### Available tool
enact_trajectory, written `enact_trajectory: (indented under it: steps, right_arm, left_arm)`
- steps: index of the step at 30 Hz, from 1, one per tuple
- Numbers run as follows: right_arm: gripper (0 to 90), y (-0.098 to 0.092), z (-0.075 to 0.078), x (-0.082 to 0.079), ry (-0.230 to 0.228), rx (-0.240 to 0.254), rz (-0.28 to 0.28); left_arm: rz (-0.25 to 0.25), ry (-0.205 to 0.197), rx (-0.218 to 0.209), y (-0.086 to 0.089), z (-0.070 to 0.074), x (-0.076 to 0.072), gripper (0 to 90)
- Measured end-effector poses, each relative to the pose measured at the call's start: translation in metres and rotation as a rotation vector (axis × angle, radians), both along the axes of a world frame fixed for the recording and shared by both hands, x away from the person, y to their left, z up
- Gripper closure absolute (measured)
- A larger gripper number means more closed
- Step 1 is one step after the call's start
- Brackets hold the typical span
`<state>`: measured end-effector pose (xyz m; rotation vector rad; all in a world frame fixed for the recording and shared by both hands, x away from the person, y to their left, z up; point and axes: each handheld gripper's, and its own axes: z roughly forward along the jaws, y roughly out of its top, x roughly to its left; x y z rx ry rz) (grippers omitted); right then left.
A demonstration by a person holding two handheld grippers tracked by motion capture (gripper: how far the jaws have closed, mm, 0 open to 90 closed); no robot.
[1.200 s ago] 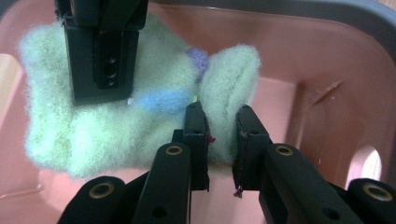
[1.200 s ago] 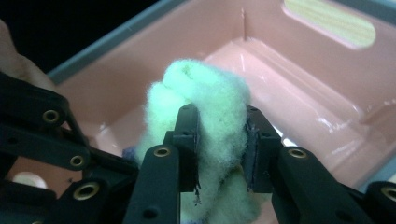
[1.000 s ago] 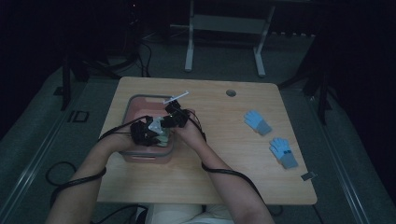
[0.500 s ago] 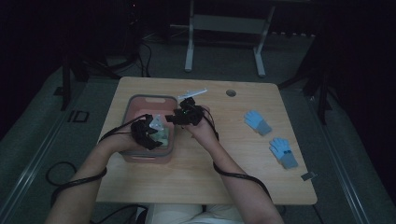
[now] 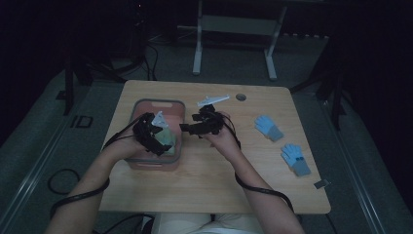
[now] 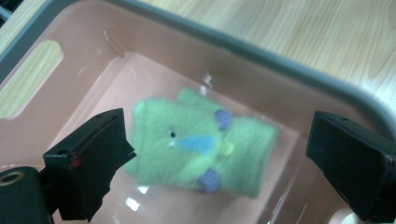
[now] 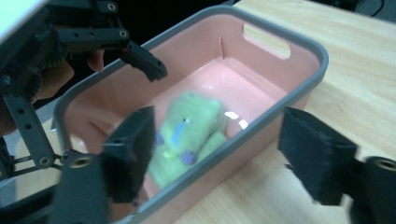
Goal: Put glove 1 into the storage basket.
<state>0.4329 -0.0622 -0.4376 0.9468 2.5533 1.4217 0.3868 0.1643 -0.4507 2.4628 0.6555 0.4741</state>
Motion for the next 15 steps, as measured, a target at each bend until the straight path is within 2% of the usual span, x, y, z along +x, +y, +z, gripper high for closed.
enact_trajectory:
  steps: [2, 5, 7, 9, 11, 12, 13, 15]
  right_arm:
    - [15.1, -0.005, -0.001, -0.002, 0.024, 0.011, 0.016]
    - [14.2, -0.015, -0.004, -0.006, 0.029, 0.013, 0.022]
    - [15.2, -0.024, -0.004, -0.01, 0.011, 0.008, 0.021]
    - [15.3, -0.033, -0.005, -0.014, -0.026, 0.019, 0.028]
    - [15.3, -0.043, -0.005, -0.017, -0.059, 0.019, 0.031]
    - [15.3, -0.049, -0.005, -0.019, -0.058, 0.029, 0.021]
    - [15.3, -0.053, -0.004, -0.02, -0.052, 0.031, 0.007]
    - [14.2, -0.063, -0.002, -0.023, -0.02, 0.013, -0.02]
  left_arm:
    - [-0.008, -0.011, -0.033, -0.003, 0.003, -0.004, 5.3]
    - [-0.027, -0.03, -0.082, -0.009, 0.009, -0.012, 5.3]
    - [-0.035, -0.041, -0.115, -0.014, 0.014, -0.018, 5.3]
    - [-0.042, -0.049, -0.147, -0.021, 0.017, -0.024, 5.3]
    - [-0.053, -0.06, -0.14, -0.03, 0.018, -0.03, 5.7]
    - [-0.058, -0.068, -0.14, -0.033, 0.018, -0.032, 5.8]
    - [-0.058, -0.068, -0.14, -0.033, 0.018, -0.032, 5.8]
    - [-0.057, -0.073, -0.165, -0.044, 0.017, -0.038, 5.8]
